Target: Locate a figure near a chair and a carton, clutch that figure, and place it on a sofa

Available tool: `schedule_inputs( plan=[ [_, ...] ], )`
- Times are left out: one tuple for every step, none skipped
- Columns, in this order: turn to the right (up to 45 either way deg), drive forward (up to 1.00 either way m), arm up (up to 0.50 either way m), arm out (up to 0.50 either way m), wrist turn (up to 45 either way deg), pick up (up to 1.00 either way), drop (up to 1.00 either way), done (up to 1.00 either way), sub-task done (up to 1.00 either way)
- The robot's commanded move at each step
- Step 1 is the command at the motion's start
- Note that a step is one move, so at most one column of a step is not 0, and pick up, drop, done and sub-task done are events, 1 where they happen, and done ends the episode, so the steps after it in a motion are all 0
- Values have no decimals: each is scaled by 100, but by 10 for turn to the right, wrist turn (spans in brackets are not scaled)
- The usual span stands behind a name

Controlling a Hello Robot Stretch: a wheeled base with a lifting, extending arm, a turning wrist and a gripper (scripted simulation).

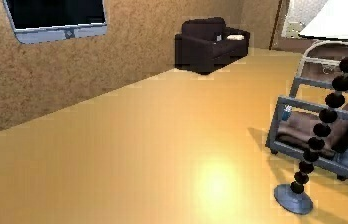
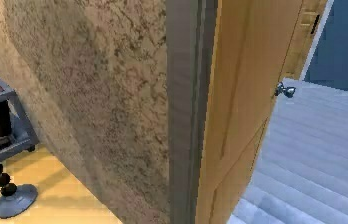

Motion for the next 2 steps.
schedule_inputs(
  plan=[
    [0, 100, 0, 0, 0, 0, 0, 0, 0],
    [30, 0, 0, 0, 0, 0, 0, 0, 0]
  ],
)
